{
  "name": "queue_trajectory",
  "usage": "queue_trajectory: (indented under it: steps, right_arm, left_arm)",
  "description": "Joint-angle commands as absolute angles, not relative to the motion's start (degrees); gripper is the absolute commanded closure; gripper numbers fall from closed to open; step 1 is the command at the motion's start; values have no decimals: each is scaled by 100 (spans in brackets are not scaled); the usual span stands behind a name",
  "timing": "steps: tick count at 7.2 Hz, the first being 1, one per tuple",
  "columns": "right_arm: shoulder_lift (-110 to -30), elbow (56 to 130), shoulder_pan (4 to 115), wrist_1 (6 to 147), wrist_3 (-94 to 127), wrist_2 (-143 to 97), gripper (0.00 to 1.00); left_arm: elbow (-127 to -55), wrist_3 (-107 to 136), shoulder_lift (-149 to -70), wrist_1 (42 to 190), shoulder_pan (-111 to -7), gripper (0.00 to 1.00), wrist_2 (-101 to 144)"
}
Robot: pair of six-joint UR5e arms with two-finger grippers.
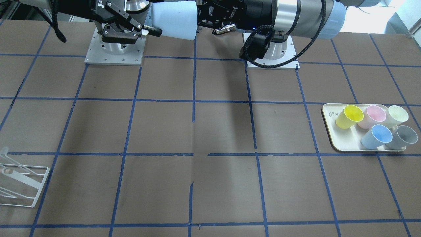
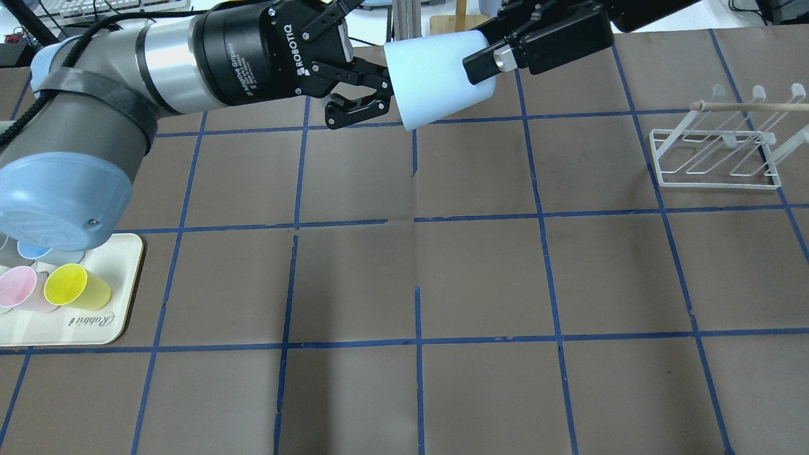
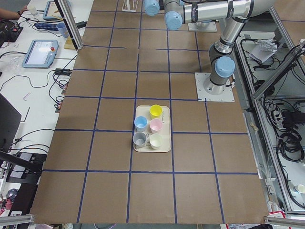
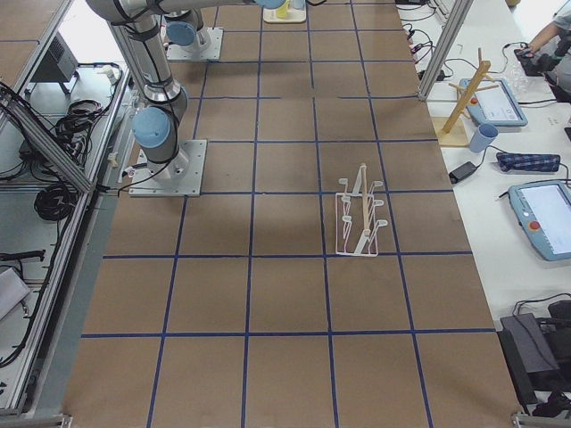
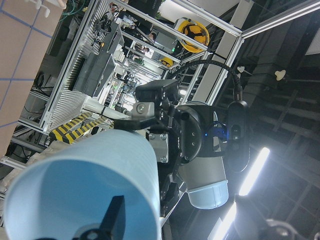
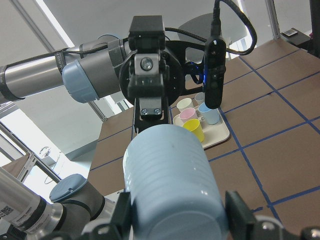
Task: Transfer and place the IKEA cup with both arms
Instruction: 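Close the left gripper on the cup rim and open the right gripper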
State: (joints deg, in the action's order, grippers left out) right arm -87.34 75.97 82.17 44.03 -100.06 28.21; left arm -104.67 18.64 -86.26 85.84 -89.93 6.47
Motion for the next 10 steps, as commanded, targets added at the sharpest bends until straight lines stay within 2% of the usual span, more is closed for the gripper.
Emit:
queue_trajectory:
  steps: [1,2,3,5,6,7,8,10]
  right_arm:
    - [-8762,7576,8218,4412,-9897,2821,59]
    - [-8789,7576,8218,4421,-9792,2821,49]
    - [-8789,7567,8218,4421,-9748,2821,46]
    - [-8815,7559,8218,4447,-9468,2813,31]
    - [-8824,7567,8218,4456,-9440,2795,26]
    - [-8824,7559,8218,4465,-9387,2786,23]
    - [-8842,7559,8218,4500,-9378,2777,1]
    - [-8903,7550,8218,4535,-9299,2777,0]
  left_arm:
    - [-10476,1872,-8631,8578,-9000,49,642]
    - [-10468,1872,-8631,8578,-9000,49,642]
    - [-10468,1881,-8631,8578,-9000,49,642]
    - [-10476,1881,-8622,8569,-9000,49,642]
    - [-10477,1881,-8622,8569,-9000,55,642]
    - [-10468,1872,-8622,8569,-9000,70,633]
    - [-10476,1889,-8631,8578,-9000,70,633]
    - [-10477,1890,-8622,8578,-9000,70,633]
